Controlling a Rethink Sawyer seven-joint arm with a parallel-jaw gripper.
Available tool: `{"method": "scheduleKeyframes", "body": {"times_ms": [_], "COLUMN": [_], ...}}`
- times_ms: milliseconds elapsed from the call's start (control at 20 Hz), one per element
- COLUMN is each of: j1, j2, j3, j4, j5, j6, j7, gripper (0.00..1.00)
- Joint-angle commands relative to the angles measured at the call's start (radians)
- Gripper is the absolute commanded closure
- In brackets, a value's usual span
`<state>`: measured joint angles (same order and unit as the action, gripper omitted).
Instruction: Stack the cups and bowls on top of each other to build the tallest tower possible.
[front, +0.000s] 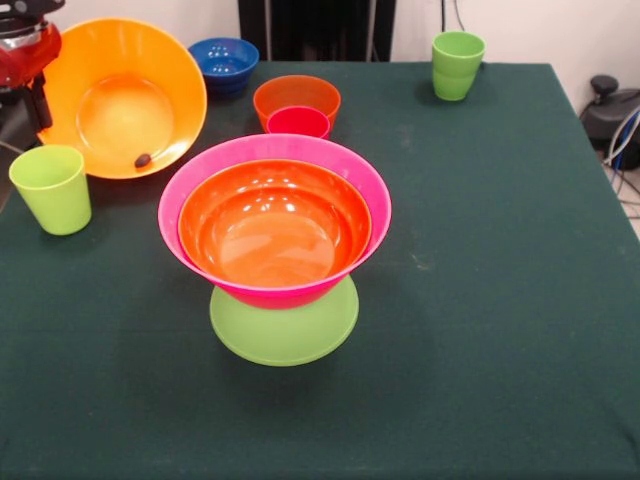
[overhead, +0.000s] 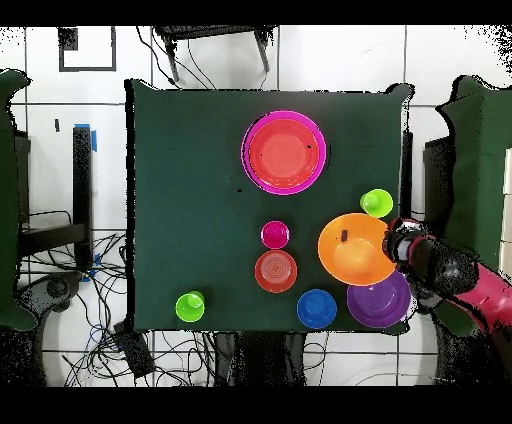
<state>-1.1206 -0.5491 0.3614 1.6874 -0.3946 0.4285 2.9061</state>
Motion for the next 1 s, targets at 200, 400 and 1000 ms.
{"method": "scheduleKeyframes", "body": {"times_ms": [200, 400, 1000], "j1": [0.034, 0.013, -0.012], "j2": [0.004, 0.004, 0.012], "j3": [0.004, 0.022, 0.046], "j4": [-0.071, -0.058, -0.12], "j5": [-0.035, -0.017, -0.066], "j6": [0.209, 0.232, 0.219], "j7": [-0.211, -0.206, -0.261], "gripper": [1.0, 1.0, 0.0]}}
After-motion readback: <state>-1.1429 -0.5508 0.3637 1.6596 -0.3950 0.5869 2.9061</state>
